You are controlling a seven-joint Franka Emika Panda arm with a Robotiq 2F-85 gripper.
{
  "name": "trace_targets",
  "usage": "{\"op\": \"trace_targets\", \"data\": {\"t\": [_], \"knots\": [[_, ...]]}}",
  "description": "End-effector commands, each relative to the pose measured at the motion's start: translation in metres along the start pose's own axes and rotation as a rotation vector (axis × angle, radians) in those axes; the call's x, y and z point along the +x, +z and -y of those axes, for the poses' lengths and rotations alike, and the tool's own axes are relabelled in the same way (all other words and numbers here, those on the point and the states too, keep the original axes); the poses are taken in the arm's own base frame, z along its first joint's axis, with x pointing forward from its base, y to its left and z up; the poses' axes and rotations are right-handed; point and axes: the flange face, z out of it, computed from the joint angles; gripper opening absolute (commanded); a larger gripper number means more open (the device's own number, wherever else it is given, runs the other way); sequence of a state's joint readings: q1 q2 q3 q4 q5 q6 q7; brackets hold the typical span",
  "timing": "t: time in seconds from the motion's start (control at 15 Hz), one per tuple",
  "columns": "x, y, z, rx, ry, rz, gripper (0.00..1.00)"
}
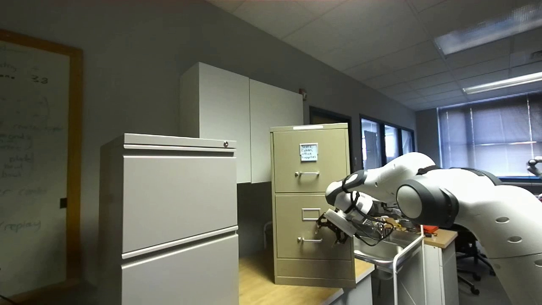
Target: Open the bottom drawer on the beige filing cabinet
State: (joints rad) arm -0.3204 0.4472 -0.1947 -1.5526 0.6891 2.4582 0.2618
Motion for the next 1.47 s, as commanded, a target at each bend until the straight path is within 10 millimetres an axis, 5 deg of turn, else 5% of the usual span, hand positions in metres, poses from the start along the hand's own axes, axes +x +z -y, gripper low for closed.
{"op": "trace_targets", "data": {"t": [0.0,0.47,0.53,0.73,1.27,1.4], "knots": [[0.009,0.021,0.015,0.003,0.033,0.015,1.00],[-0.002,0.099,-0.006,-0.194,0.008,0.052,0.97],[-0.004,0.100,-0.007,-0.219,0.001,0.052,0.75],[-0.014,0.089,-0.003,-0.272,-0.053,0.063,0.66],[-0.053,0.057,0.019,-0.251,-0.208,0.103,0.06],[-0.064,0.046,0.021,-0.224,-0.243,0.095,0.06]]}}
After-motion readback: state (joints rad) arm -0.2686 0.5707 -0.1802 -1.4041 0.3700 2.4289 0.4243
